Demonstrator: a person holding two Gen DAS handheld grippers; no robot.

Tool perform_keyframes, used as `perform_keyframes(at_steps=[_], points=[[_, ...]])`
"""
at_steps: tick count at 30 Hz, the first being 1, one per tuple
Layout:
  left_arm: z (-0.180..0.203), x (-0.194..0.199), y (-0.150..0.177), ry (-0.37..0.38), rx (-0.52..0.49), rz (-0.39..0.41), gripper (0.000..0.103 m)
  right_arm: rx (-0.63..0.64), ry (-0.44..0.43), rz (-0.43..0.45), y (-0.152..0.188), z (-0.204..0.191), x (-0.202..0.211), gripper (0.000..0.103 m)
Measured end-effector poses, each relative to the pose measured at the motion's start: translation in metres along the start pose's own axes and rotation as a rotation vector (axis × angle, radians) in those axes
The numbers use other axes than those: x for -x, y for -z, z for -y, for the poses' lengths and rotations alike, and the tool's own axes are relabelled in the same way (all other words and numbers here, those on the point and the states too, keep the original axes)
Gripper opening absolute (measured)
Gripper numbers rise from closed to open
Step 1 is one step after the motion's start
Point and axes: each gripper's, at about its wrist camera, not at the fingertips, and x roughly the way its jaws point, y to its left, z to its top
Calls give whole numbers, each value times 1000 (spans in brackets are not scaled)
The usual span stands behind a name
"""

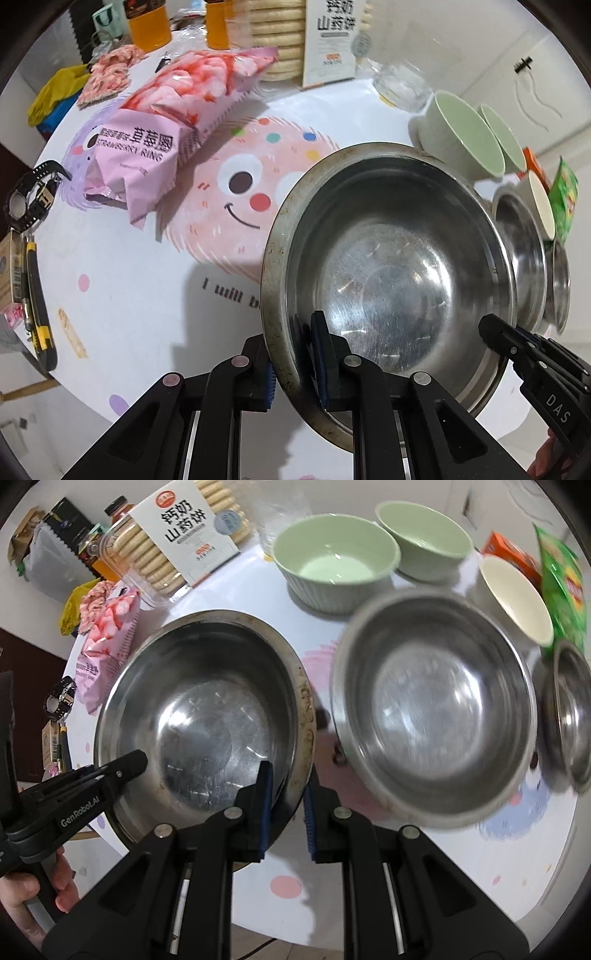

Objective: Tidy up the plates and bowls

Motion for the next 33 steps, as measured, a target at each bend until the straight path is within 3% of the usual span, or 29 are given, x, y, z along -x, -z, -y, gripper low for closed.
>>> perform_keyframes(at_steps=[6,10,24,26,29,33], points=[[7,-14,9,-1,-24,-7,16,-19,16,-3,15,3,-8,18],[34,-22,18,-9,-34,-11,16,-31,20,-8,22,9,-15,18],[50,-40,24,-12,-24,4,20,-9,29,9,31,14,-22,19],[49,-34,25,-23,-23,7,27,-10,29,12,32,16,-20,22],[44,-34,27,-22,6,10,49,-22,46,17,35,20,-18,38],[39,-27,30,-16,39,27,68,-42,46,26,39,28,-10,51]])
